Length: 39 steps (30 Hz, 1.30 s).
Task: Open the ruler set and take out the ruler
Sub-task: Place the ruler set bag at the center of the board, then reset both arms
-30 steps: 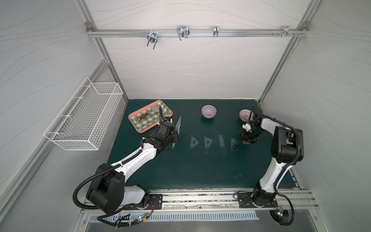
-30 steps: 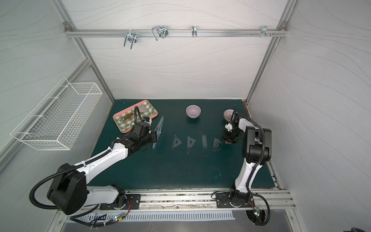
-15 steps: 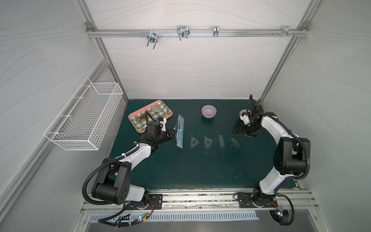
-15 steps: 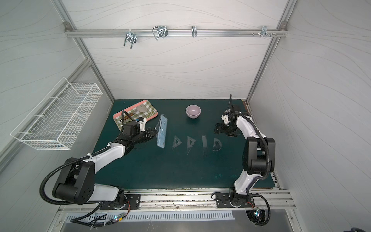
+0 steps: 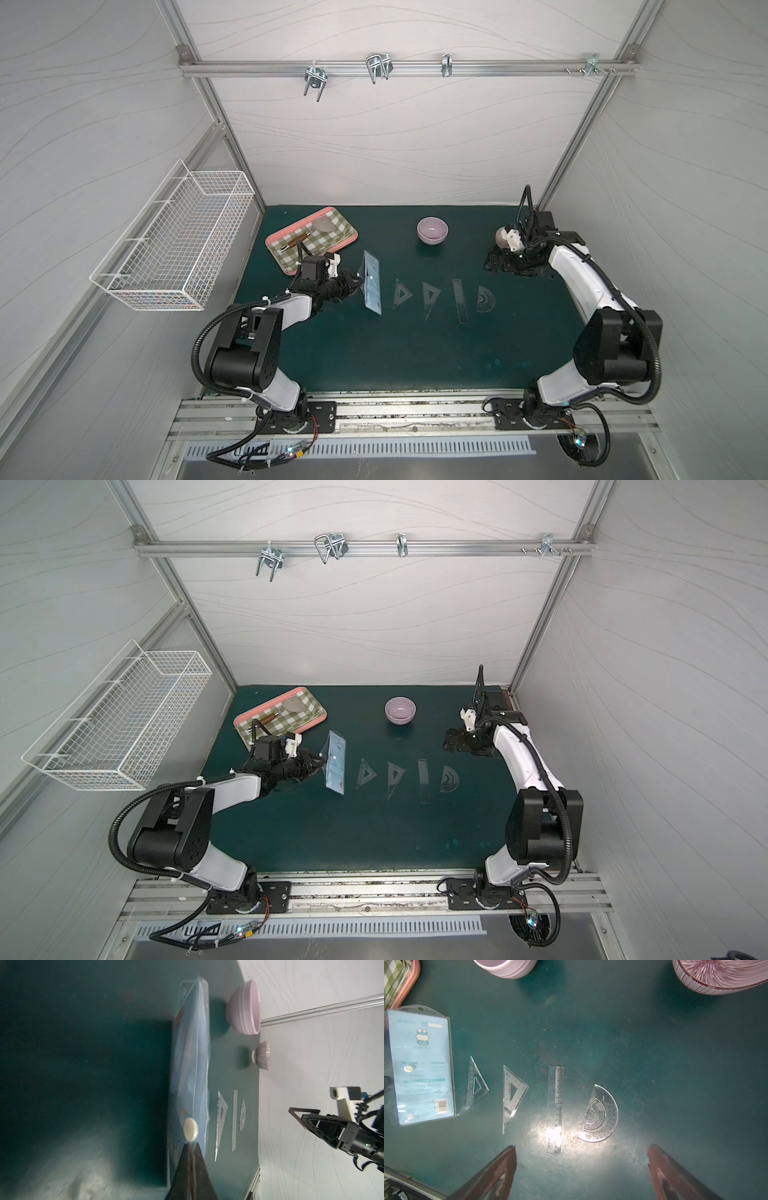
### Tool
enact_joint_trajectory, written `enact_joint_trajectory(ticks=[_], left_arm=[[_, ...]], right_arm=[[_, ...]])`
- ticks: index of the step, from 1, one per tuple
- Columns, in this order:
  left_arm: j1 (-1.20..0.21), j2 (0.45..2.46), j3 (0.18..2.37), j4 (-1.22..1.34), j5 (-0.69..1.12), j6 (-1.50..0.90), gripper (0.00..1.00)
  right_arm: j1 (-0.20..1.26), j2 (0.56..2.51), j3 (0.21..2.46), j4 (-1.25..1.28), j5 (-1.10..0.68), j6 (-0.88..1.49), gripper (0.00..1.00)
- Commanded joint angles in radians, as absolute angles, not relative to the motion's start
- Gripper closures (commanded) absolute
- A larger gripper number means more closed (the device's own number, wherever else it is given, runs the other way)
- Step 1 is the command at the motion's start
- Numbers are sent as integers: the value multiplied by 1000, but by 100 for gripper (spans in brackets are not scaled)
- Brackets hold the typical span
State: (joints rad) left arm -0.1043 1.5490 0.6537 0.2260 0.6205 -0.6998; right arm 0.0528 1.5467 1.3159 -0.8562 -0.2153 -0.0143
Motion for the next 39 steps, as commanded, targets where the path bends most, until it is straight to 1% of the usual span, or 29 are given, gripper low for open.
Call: enact_joint_trajectory(ticks=[1,3,7,10,11,12,13,14,15,17,23,25,30,33,35,37,39], left_arm=[[-97,1490,707,26,507,-588,94],[-95,1478,710,-21,458,-574,91],[-94,1465,704,-78,390,-558,66],[-94,1431,701,-119,328,-533,51],[-94,1417,701,-136,303,-524,33],[-94,1404,704,-152,278,-512,23],[-94,1387,708,-165,251,-500,18],[-94,1370,709,-167,229,-494,11],[-94,1354,707,-162,211,-481,1],[-94,1321,703,-135,168,-459,1],[-91,1249,678,-31,26,-337,1],[-85,1216,643,41,-6,-281,1],[-47,1158,544,226,-53,-169,1],[-20,1170,494,327,-70,-122,1],[-1,1193,461,408,-67,-103,1],[15,1226,427,510,-60,-91,1],[34,1259,398,594,-39,-85,1]], right_arm=[[67,1504,1326,-892,-194,-15,1],[72,1500,1329,-894,-187,-15,1],[79,1487,1332,-904,-170,-17,1],[81,1468,1317,-889,-157,-12,1],[80,1458,1306,-877,-156,-9,1],[80,1452,1294,-862,-157,-7,1],[81,1443,1278,-840,-158,-3,1],[80,1435,1259,-815,-158,3,1],[80,1426,1241,-786,-160,9,1],[82,1396,1180,-693,-170,18,1],[81,1307,952,-370,-124,23,1],[80,1305,882,-276,-85,25,1],[72,1323,744,-65,-69,1,1],[72,1336,708,18,-55,11,1],[71,1346,671,81,-11,9,1],[70,1350,618,184,19,5,1],[70,1355,566,290,8,12,1]])
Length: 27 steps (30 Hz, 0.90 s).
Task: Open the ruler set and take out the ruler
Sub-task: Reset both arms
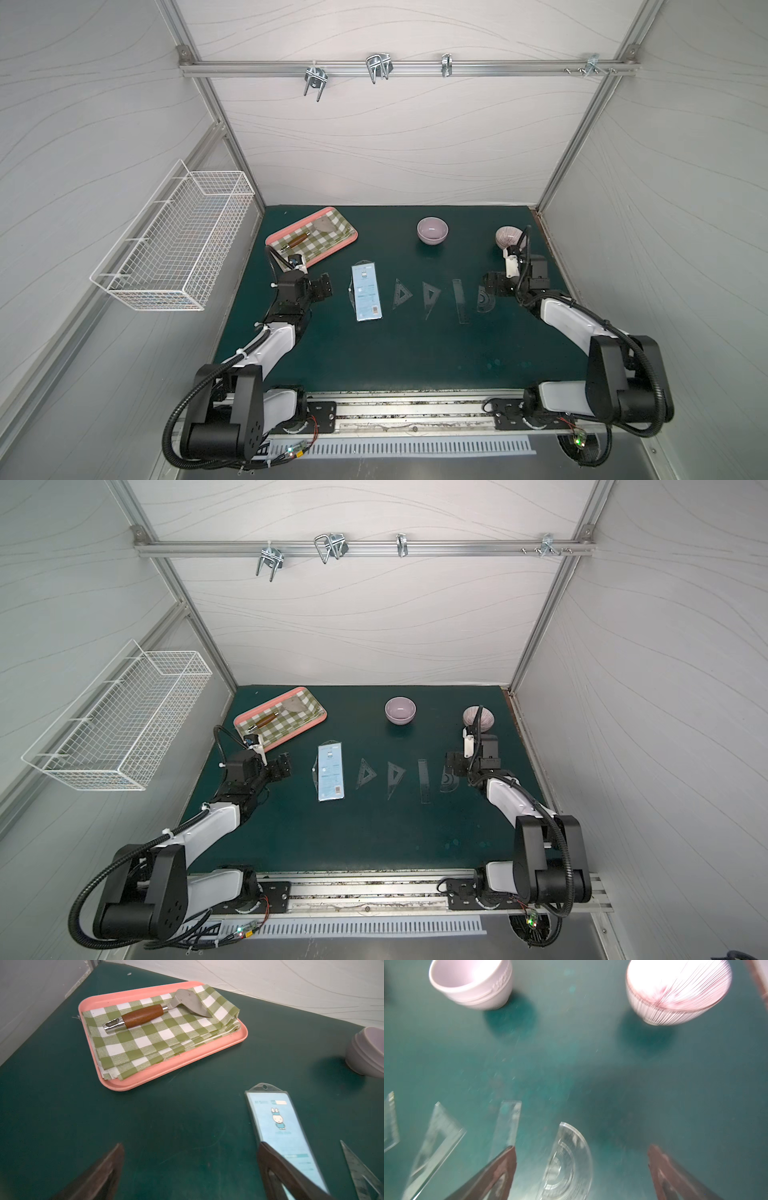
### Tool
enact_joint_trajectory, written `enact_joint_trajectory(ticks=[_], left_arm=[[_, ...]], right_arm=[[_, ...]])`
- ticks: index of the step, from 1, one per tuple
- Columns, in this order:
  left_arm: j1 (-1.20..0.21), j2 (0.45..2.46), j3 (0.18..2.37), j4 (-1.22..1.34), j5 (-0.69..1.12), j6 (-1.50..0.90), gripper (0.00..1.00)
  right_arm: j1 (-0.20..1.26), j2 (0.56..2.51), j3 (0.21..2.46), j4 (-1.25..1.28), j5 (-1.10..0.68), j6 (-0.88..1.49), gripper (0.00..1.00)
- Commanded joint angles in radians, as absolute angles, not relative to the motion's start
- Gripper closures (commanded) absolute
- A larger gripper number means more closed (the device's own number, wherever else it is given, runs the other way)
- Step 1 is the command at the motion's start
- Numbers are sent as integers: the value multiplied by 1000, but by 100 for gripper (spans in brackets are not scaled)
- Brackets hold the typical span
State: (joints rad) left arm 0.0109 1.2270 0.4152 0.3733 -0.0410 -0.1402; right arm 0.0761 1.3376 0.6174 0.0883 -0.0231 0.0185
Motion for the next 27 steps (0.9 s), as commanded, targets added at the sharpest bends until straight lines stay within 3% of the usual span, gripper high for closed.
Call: enact_joint_trajectory(ticks=[1,7,12,15,17,27], left_arm=[[42,1276,394,616,-37,-82,1],[64,1389,320,878,-46,-65,1],[64,1486,329,943,-24,-60,1],[65,1547,328,1022,-36,-62,1],[65,1517,353,918,-47,-70,1],[65,1526,367,902,-55,-73,1]], right_arm=[[72,1360,535,366,-2,15,1],[77,1403,411,696,18,17,1],[78,1545,347,969,43,9,1],[97,1574,350,986,79,-3,1],[97,1563,343,976,103,3,1],[98,1571,383,918,120,14,1]])
